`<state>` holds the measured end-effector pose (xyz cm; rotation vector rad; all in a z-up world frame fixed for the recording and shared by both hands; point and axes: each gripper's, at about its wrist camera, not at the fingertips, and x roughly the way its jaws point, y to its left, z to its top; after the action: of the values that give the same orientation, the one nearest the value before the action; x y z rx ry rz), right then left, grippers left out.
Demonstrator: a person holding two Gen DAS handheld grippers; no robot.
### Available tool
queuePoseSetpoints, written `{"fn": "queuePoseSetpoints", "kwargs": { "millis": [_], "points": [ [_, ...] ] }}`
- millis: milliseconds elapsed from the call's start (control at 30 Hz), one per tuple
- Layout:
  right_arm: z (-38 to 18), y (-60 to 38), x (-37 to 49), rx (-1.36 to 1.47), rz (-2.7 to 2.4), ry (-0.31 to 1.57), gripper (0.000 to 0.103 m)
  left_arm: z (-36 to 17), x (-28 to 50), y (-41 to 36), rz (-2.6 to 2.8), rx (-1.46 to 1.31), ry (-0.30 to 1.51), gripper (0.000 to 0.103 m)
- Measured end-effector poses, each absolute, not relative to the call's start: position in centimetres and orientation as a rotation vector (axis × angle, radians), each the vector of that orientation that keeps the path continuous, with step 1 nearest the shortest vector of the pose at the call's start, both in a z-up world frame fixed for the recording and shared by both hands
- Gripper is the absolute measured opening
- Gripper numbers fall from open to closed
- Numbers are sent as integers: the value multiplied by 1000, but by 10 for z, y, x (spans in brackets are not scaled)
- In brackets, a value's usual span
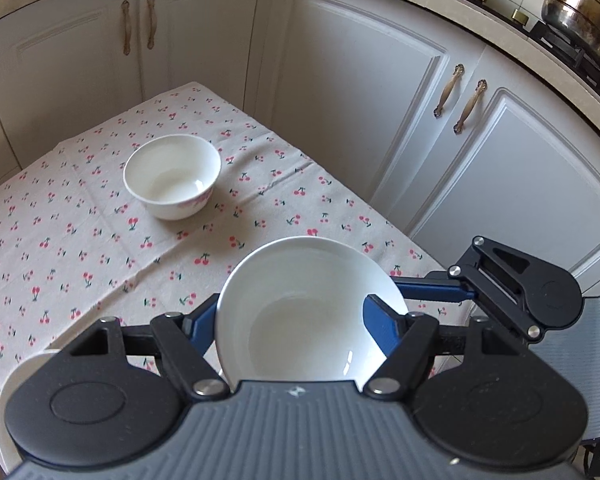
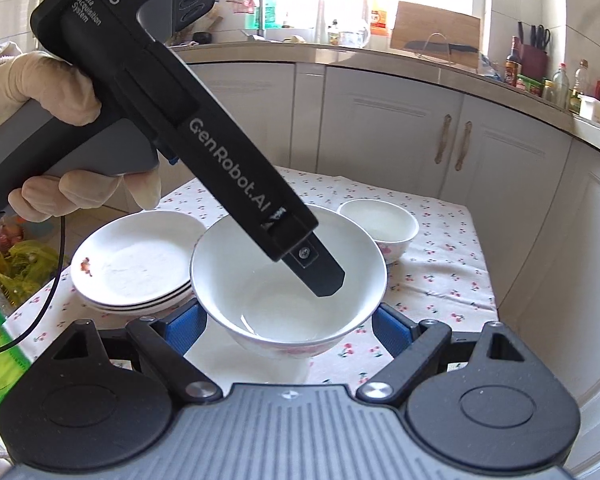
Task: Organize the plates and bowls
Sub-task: 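Lift the pink-flowered bowl with the left tool and carry it toward the plain bowl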
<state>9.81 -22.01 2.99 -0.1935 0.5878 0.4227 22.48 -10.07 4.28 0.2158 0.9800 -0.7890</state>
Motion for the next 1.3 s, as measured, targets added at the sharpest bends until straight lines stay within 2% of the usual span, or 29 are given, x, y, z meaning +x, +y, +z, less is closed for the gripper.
{"fn": "queuePoseSetpoints", "kwargs": {
  "millis": [900,1300],
  "points": [
    [-2,-195,91,-235,459,697,92,-8,217,-78,-790,185,1046,75],
    [-8,-195,96,-224,461,717,92,-13,220,-77,-794,181,1056,75]
  ]
}}
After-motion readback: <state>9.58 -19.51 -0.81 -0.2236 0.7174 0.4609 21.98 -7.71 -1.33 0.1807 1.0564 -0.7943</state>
